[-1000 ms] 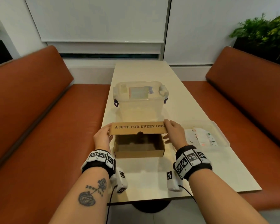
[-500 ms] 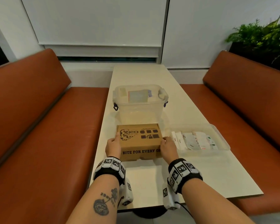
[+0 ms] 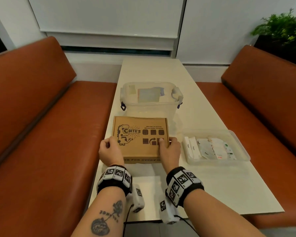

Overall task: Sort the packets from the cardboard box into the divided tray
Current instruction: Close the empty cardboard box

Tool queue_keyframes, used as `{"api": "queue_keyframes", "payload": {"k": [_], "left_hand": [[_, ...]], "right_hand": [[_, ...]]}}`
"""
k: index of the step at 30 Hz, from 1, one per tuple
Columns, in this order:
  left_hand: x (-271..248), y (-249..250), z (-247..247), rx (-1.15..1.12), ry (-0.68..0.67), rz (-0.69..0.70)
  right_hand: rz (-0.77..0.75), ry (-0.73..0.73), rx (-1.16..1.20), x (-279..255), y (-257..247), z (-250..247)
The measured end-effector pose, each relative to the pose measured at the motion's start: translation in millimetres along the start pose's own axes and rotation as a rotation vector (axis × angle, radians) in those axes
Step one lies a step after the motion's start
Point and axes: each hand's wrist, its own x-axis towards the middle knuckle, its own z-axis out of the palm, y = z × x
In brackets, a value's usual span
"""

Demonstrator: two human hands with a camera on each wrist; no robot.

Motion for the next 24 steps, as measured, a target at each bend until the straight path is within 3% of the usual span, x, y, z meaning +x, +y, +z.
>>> {"api": "queue_keyframes", "payload": {"k": [6, 12, 24], "left_hand": [[8.8, 37.8, 6.8, -0.137, 0.028, 0.102], [17.0, 74.1, 29.5, -0.232, 0.015, 0.229], [53.2, 127.0, 122.4, 0.035, -0.364, 0.467]], "right_hand": [[-0.177, 0.114, 0.165, -2.7, -28.4, -1.1], [-0.329, 0.156, 0.200, 29.1, -74.9, -12.6], [-0.386, 0.042, 0.077, 159.8, -148.3, -39.0]]}}
